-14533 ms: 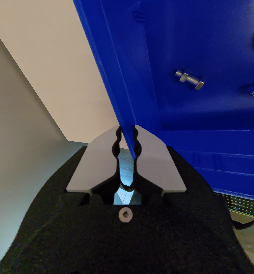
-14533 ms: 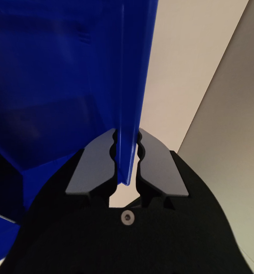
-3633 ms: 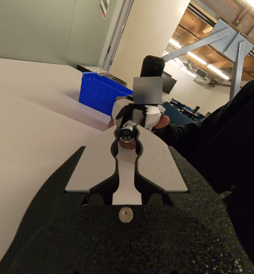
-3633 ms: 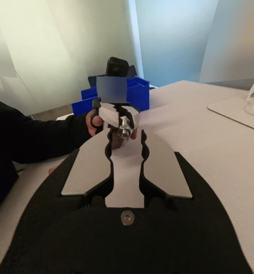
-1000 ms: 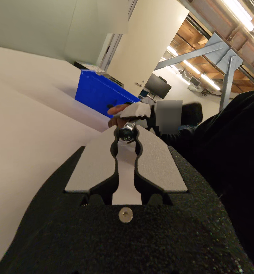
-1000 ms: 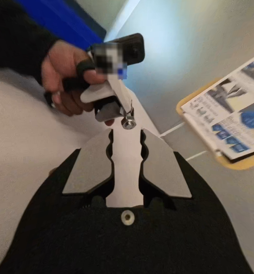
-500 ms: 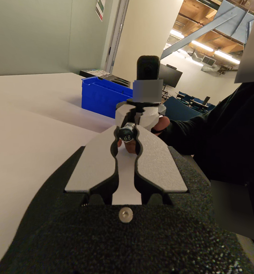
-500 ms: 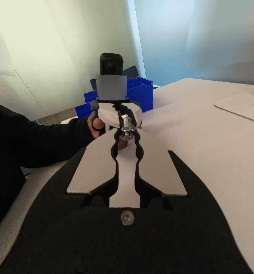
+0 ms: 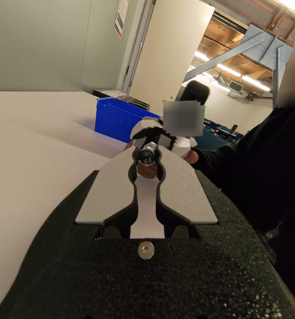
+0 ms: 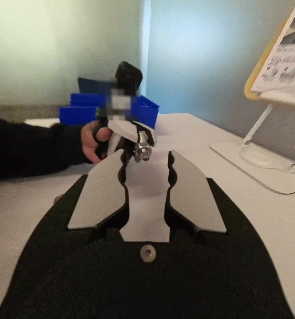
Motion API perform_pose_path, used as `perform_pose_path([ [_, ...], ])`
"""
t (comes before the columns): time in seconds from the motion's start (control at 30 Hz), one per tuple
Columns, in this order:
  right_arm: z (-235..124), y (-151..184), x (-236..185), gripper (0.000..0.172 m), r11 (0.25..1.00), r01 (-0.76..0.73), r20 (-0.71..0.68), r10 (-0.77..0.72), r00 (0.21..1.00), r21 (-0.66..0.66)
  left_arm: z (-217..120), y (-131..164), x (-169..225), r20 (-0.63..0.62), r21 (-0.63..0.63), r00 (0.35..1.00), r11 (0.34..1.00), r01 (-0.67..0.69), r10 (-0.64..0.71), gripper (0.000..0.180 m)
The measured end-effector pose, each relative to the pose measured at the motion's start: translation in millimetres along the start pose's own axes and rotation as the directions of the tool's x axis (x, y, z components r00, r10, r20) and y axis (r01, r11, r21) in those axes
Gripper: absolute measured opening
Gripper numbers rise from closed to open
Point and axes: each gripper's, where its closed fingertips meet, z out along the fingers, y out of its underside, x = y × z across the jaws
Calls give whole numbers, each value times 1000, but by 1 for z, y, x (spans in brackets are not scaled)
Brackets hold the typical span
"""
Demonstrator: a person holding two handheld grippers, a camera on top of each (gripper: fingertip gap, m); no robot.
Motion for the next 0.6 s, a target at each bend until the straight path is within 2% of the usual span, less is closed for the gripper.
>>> perform_pose_path([
  [0.07,0,-1,-3,43,983,-185,77,183,980,16,0,-1,3,-9,2,1000,1000,-18,18,18],
  [0.13,2,1,-6,40,952,-307,133,305,943,-7,1,0,5,-22,0,999,1000,-30,30,18],
  [0.2,3,6,-11,21,934,-355,167,357,919,-41,3,2,8,-32,-12,999,999,-44,44,18],
  [0.23,3,7,-11,17,940,-338,165,341,925,-47,4,3,8,-32,-18,998,999,-48,48,18],
  [0.3,3,10,-13,17,978,-200,143,205,968,-52,3,4,9,-46,-25,998,999,-34,33,18],
  [0.37,1,14,-12,17,995,74,83,-68,994,-65,4,7,10,-59,-44,998,999,16,-19,18],
  [0.4,0,16,-13,17,963,258,50,-254,966,-78,4,10,10,-78,-54,994,996,70,-74,18],
  [0.47,-2,19,-12,17,802,583,-8,-589,808,-127,5,15,10,-104,-73,983,987,145,-152,18],
  [0.5,-2,20,-12,17,742,654,-26,-664,747,-149,6,16,9,-102,-73,983,986,148,-155,18],
  [0.53,-2,18,-11,17,745,650,-37,-661,750,-150,6,16,8,-98,-69,984,988,141,-147,18],
  [0.6,-1,13,-12,19,865,492,-34,-497,867,-99,6,12,9,-89,-48,991,995,92,-96,18],
])
